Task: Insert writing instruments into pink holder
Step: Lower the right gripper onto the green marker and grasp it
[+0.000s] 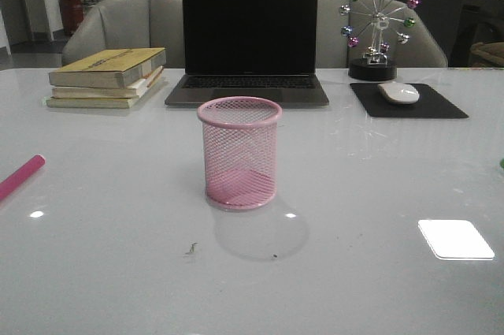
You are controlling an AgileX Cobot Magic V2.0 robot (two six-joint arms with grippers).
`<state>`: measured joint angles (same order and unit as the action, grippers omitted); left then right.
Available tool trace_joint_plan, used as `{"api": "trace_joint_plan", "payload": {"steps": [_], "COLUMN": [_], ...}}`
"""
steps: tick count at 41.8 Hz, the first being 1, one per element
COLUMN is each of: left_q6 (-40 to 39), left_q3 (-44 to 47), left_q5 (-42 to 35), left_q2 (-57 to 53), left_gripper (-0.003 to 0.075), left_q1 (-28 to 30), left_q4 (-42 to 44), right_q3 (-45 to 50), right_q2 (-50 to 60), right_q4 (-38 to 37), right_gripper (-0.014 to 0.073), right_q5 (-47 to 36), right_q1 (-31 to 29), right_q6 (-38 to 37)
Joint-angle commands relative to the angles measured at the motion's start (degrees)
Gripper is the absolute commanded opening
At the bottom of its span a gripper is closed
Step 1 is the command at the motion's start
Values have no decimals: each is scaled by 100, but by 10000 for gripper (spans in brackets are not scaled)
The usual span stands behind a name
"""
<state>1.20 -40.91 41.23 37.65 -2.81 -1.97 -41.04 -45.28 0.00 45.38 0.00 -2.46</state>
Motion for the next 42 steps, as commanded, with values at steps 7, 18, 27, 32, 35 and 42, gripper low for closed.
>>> {"api": "trace_joint_plan", "payload": {"steps": [7,18,27,32,35,42], "left_q6": [0,8,8,8,8,8], "left_q3": [-192,-192,-192,-192,-192,-192], "left_q5": [-504,-528,-528,-528,-528,-528], "left_q2": [37,37,37,37,37,37], "left_gripper": [613,563,505,477,461,426], "left_q1": [-673,-1705,-1858,-1858,-1858,-1858], "left_q4": [-16,30,30,30,30,30], "right_q3": [-291,-1030,-1689,-2107,-2324,-2827], "right_q2": [-849,-2382,-3668,-4386,-4723,-5383], "right_q4": [-255,-248,-248,-248,-248,-248], "right_gripper": [552,551,551,551,551,549], "right_q5": [-406,-479,-560,-555,-555,-548], "right_q1": [-50,-509,-554,-554,-554,-554], "right_q6": [-196,-223,-207,-207,-201,-169]}}
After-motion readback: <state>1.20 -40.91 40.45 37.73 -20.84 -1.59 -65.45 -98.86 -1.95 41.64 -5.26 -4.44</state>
